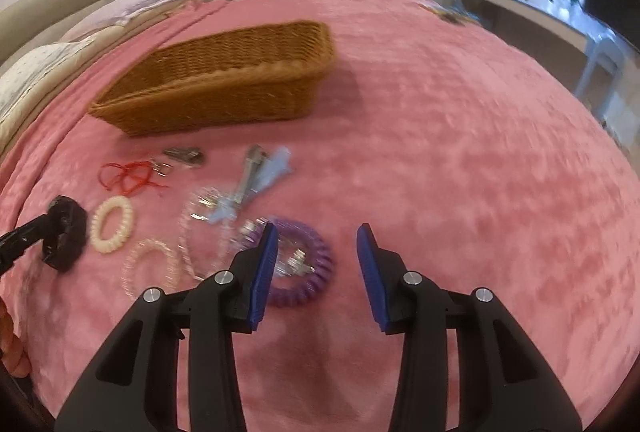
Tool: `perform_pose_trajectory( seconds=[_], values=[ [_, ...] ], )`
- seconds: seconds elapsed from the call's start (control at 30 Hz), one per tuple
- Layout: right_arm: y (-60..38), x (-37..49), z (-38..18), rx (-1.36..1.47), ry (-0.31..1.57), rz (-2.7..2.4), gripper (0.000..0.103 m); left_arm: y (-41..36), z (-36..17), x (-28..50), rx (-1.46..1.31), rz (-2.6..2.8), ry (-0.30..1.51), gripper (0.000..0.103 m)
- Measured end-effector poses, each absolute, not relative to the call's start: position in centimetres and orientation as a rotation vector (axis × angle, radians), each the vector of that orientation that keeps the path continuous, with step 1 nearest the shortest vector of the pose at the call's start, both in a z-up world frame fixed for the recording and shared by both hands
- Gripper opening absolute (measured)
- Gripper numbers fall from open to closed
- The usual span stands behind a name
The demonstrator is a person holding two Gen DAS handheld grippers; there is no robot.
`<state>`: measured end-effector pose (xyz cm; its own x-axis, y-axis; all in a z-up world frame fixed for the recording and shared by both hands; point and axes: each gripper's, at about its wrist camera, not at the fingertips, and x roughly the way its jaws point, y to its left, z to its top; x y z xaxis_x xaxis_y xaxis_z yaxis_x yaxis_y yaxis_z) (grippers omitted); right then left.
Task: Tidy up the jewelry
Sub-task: 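Grasp the black watch with the left tool while the right tool grasps the purple coil, then carry both items over the wicker basket and open both tools to drop them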
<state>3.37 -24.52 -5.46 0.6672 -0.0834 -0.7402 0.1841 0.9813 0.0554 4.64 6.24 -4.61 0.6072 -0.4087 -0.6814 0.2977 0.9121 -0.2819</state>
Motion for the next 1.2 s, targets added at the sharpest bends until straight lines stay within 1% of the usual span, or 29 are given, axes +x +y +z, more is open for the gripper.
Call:
perform_pose_trajectory(
  seconds=[0.07, 0.1, 0.13, 0.23, 0.33, 0.37, 0.43, 0.53, 0.57, 0.6, 0.8, 0.93, 1.03, 1.2],
  values=[
    [-24.7, 3.8, -6.1, 0.127, 0.861, -0.149, 0.038, 6.1, -4.7, 4.7, -0.150, -0.424, 0.833, 0.031],
    [-24.6, 4.2, -6.4, 0.123, 0.873, -0.141, 0.036, 6.0, -4.8, 4.7, -0.147, -0.425, 0.836, 0.032],
    [-24.5, 4.3, -6.4, 0.115, 0.874, -0.139, 0.023, 5.9, -4.8, 4.7, -0.144, -0.422, 0.839, 0.032],
    [-24.1, 4.7, -6.7, 0.092, 0.867, -0.144, 0.014, 5.7, -5.0, 5.0, -0.145, -0.412, 0.855, 0.033],
    [-23.8, 4.5, -6.8, 0.081, 0.860, -0.137, 0.012, 5.6, -6.1, 5.9, -0.153, -0.390, 0.917, 0.033],
    [-23.8, 4.3, -6.8, 0.084, 0.854, -0.132, 0.012, 5.6, -6.4, 6.0, -0.158, -0.381, 0.932, 0.029],
    [-23.8, 3.9, -6.7, 0.094, 0.844, -0.125, 0.011, 5.8, -6.4, 6.1, -0.165, -0.373, 0.941, 0.025],
    [-23.3, 3.4, -6.6, 0.083, 0.821, -0.087, 0.011, 5.7, -6.3, 5.8, -0.152, -0.351, 0.938, 0.017],
    [-23.0, 3.3, -6.6, 0.074, 0.816, -0.072, 0.011, 5.6, -6.3, 5.8, -0.146, -0.344, 0.932, 0.012],
    [-22.6, 3.2, -6.6, 0.063, 0.810, -0.072, 0.011, 5.5, -6.2, 5.7, -0.142, -0.349, 0.925, 0.010],
    [-22.4, 1.8, -5.2, 0.062, 0.718, -0.063, 0.010, 5.0, -4.5, 3.9, -0.104, -0.381, 0.805, 0.010],
    [-22.7, 1.0, -4.0, 0.090, 0.676, -0.043, 0.010, 4.4, -1.9, 2.4, -0.083, -0.415, 0.700, 0.010],
    [-23.2, 0.6, -1.6, 0.141, 0.639, -0.007, 0.010, 4.0, 0.6, 2.0, -0.093, -0.429, 0.650, 0.010],
    [-23.5, 2.2, 4.5, 0.148, 0.546, 0.023, 0.010, 2.3, 5.1, 3.6, -0.080, -0.435, 0.585, 0.010]
  ],
)
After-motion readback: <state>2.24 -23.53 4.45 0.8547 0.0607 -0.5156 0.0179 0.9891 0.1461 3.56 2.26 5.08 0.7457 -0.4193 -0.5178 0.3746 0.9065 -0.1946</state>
